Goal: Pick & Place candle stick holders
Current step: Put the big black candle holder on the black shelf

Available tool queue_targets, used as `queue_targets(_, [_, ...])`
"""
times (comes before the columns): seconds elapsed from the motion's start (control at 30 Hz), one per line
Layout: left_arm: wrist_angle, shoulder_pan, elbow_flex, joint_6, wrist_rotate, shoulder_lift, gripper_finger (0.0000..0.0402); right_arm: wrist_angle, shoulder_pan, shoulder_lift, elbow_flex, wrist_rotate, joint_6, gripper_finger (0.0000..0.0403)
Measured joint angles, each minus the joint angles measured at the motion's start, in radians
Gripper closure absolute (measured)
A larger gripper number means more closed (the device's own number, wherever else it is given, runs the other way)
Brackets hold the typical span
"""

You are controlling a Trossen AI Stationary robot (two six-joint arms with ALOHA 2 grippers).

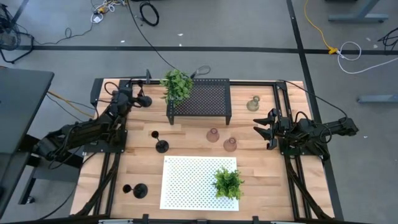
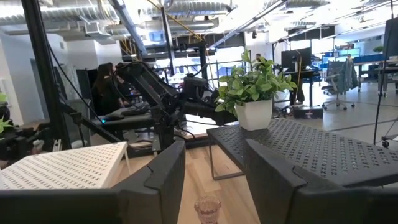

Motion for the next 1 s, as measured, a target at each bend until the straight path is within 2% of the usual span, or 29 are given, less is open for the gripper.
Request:
queue_targets(0.13, [-0.025, 0.000, 0.000, 0.022, -0.018, 0.000, 0.0111, 0.000, 0.000, 0.000, 0.000, 0.000, 0.000, 0.0240])
queue_targets(0.37, [-0.031, -0.002, 0.000, -0.029, 0.076, -0.001, 0.0111, 0.000, 0.000, 0.000, 0.000, 0.000, 0.000, 0.0240])
queue_targets(0.6, [-0.034, -0.002, 0.001, -0.028, 0.077, -0.001, 0.0111, 0.000, 0.000, 0.000, 0.000, 0.000, 0.000, 0.0240])
queue_targets(1.0, [-0.171, -0.001, 0.001, 0.069, 0.058, -0.001, 0.0111, 0.000, 0.000, 0.000, 0.000, 0.000, 0.000, 0.0240])
